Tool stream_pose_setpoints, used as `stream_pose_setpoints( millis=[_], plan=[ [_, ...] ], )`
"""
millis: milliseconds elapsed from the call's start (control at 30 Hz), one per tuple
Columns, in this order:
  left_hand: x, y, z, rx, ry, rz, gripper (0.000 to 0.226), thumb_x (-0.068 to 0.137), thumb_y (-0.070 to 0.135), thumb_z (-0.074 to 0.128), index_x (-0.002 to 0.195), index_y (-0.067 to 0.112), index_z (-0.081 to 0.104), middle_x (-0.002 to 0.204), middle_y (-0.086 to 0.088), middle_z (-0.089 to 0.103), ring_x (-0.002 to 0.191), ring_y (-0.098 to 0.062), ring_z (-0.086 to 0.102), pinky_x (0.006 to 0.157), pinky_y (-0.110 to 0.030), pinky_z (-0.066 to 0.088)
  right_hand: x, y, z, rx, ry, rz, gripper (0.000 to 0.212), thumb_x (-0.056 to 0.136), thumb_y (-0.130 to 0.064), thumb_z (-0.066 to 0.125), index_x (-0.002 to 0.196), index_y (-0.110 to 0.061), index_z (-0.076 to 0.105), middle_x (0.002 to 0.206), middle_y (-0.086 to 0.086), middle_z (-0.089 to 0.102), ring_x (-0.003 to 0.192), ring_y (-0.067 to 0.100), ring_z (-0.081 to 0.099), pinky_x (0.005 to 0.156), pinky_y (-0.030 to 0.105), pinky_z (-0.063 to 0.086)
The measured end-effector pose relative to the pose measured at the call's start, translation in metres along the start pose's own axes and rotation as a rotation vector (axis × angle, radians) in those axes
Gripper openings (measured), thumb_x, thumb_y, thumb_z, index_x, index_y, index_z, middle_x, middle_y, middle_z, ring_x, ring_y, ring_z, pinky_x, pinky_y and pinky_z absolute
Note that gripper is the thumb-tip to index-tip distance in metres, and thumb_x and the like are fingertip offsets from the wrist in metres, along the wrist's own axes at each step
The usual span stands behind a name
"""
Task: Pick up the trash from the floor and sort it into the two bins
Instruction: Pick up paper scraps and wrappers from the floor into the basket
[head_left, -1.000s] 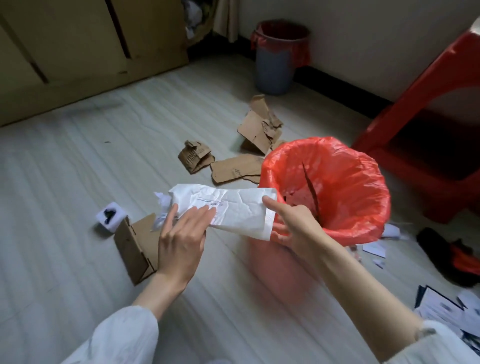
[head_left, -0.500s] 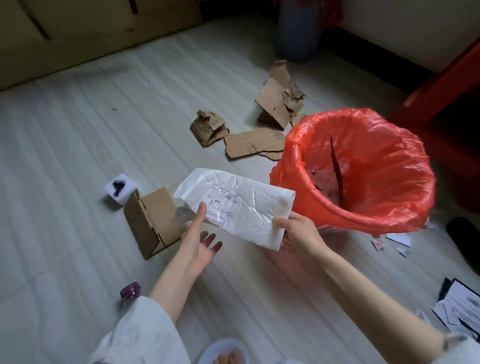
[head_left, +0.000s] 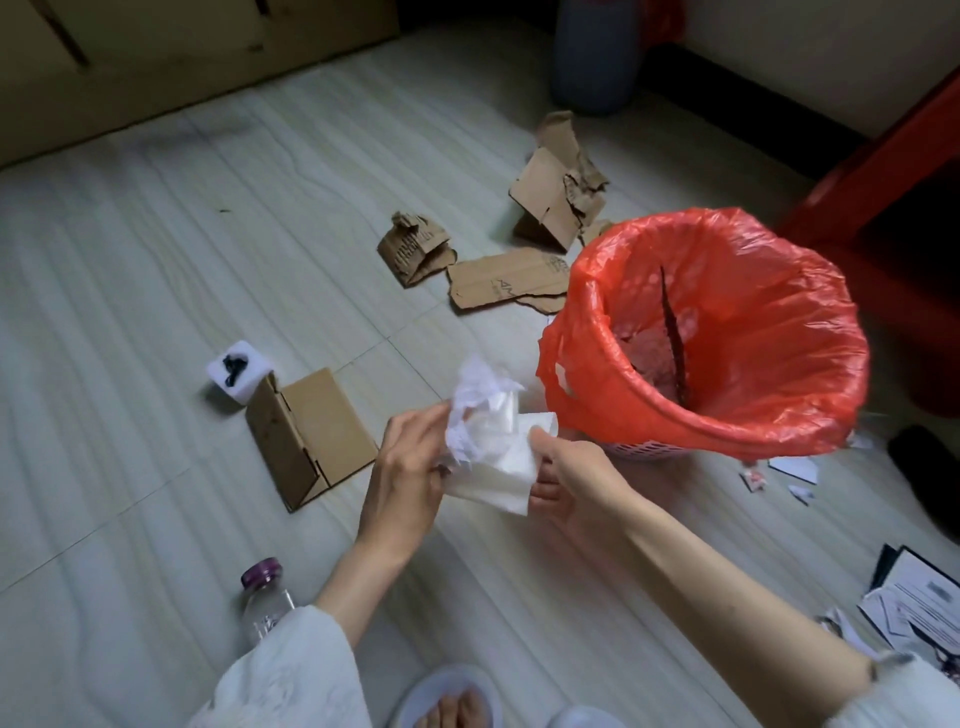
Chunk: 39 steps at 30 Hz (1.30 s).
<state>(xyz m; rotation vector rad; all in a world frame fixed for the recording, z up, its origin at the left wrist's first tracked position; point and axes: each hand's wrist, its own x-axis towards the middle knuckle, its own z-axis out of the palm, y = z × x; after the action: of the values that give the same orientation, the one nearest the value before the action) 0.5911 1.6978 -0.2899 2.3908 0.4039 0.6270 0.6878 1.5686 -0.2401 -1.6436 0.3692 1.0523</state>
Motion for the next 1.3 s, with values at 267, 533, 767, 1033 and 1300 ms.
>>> stream_pose_setpoints(
  millis=[267, 533, 767, 1033, 1300],
  plan=[
    [-0.003, 0.013, 0.010, 0.161, -0.120, 0.367, 0.047, 0.078, -0.006, 0.042, 0.116, 0.017, 0.059, 0.116, -0.001, 0.057, 0.101, -0.026, 0.048, 0.076, -0.032, 0.051, -0.003, -0.006, -0.011, 0.009, -0.076, 0.003, 0.077, 0.058, -0.059, 0.073, 0.113, -0.006, 0.061, 0.114, 0.015, 0.066, 0.100, 0.028, 0.066, 0.087, 0.039, 0.055],
    [0.001, 0.027, -0.009, 0.073, -0.103, 0.421, 0.054, 0.077, -0.001, 0.047, 0.130, 0.010, 0.046, 0.135, -0.005, 0.048, 0.133, -0.024, 0.040, 0.102, -0.037, 0.042, -0.016, -0.040, -0.016, -0.171, 0.129, -0.366, 0.004, 0.075, -0.008, 0.068, 0.074, -0.008, 0.065, 0.078, 0.010, 0.068, 0.064, 0.018, 0.063, 0.064, 0.026, 0.056],
    [0.077, 0.064, -0.004, 0.265, -0.140, 0.507, 0.044, 0.084, 0.014, 0.043, 0.127, 0.012, 0.053, 0.134, -0.010, 0.051, 0.130, -0.027, 0.042, 0.102, -0.044, 0.041, -0.025, -0.124, -0.075, -0.311, 0.555, -0.706, 0.028, 0.070, -0.037, 0.068, 0.067, -0.011, 0.060, 0.081, 0.009, 0.070, 0.086, 0.030, 0.066, 0.081, 0.048, 0.051],
    [0.113, 0.074, 0.048, 0.436, -0.243, 0.760, 0.055, 0.072, 0.003, 0.031, 0.112, 0.015, 0.066, 0.115, -0.013, 0.065, 0.111, -0.031, 0.060, 0.093, -0.047, 0.047, 0.038, -0.112, -0.132, -0.724, 0.634, -0.372, 0.037, 0.072, -0.032, 0.074, 0.098, -0.007, 0.067, 0.102, 0.018, 0.068, 0.098, 0.034, 0.063, 0.072, 0.033, 0.046],
    [0.114, 0.066, 0.072, 0.195, -0.182, 0.708, 0.032, 0.078, -0.003, 0.057, 0.103, 0.012, 0.069, 0.102, -0.013, 0.065, 0.104, -0.033, 0.061, 0.091, -0.043, 0.050, 0.106, -0.088, -0.109, -1.268, 0.502, -0.310, 0.034, 0.085, -0.023, 0.059, 0.115, -0.009, 0.057, 0.120, 0.013, 0.060, 0.113, 0.031, 0.057, 0.086, 0.034, 0.047]
  ],
)
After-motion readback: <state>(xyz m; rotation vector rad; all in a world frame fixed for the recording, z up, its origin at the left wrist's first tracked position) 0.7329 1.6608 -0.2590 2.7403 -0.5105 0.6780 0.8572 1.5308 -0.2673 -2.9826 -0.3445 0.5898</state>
